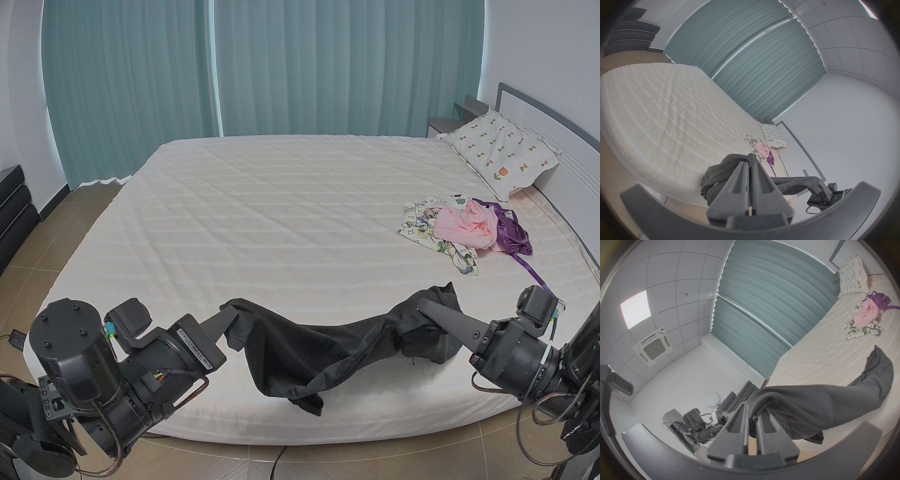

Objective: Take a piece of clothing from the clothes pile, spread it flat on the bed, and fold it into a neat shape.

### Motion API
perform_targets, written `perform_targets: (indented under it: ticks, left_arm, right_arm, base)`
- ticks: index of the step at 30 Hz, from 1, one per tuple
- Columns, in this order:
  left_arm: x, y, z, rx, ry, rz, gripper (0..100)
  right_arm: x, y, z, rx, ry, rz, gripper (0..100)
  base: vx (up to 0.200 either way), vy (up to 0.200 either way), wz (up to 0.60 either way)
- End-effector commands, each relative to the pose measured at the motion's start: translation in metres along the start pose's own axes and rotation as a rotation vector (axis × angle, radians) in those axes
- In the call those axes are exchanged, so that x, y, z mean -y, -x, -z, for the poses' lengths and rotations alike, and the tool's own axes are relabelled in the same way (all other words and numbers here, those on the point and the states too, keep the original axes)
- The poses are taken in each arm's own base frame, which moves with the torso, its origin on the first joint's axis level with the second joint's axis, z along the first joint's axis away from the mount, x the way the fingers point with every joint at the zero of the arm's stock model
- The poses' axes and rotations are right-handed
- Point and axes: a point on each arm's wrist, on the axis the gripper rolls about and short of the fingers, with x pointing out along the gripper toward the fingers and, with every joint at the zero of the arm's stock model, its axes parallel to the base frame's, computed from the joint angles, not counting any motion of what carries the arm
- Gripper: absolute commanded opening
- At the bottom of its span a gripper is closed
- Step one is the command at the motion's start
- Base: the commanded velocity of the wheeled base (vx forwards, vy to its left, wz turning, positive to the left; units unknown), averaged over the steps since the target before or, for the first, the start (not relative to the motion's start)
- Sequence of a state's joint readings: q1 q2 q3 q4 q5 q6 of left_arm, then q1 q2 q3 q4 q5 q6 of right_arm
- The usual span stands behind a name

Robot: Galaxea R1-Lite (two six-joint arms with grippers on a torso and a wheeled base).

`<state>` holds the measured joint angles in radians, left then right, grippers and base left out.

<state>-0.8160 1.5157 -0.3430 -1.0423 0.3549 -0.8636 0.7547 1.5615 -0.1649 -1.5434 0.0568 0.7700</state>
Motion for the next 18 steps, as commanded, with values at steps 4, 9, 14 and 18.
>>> perform_targets:
  ticks: [4,9,14,18]
  left_arm:
    - [0.038,0.037,-0.051,0.124,0.041,0.138,0]
    - [0.046,0.041,-0.073,0.152,0.038,0.104,0]
    - [0.039,0.023,-0.088,0.217,0.034,0.024,0]
    - [0.033,-0.002,-0.102,0.254,0.034,-0.026,0]
  right_arm:
    - [-0.046,0.029,-0.056,0.143,0.046,-0.167,0]
    - [-0.057,0.022,-0.108,0.182,0.058,-0.081,0]
    - [-0.068,0.006,-0.159,0.239,0.015,-0.055,0]
    - [-0.067,-0.021,-0.184,0.247,-0.026,-0.012,0]
  base:
    - [-0.2,0.0,0.0]
    - [0.0,0.0,0.0]
    - [0.0,0.0,0.0]
    - [0.0,0.0,0.0]
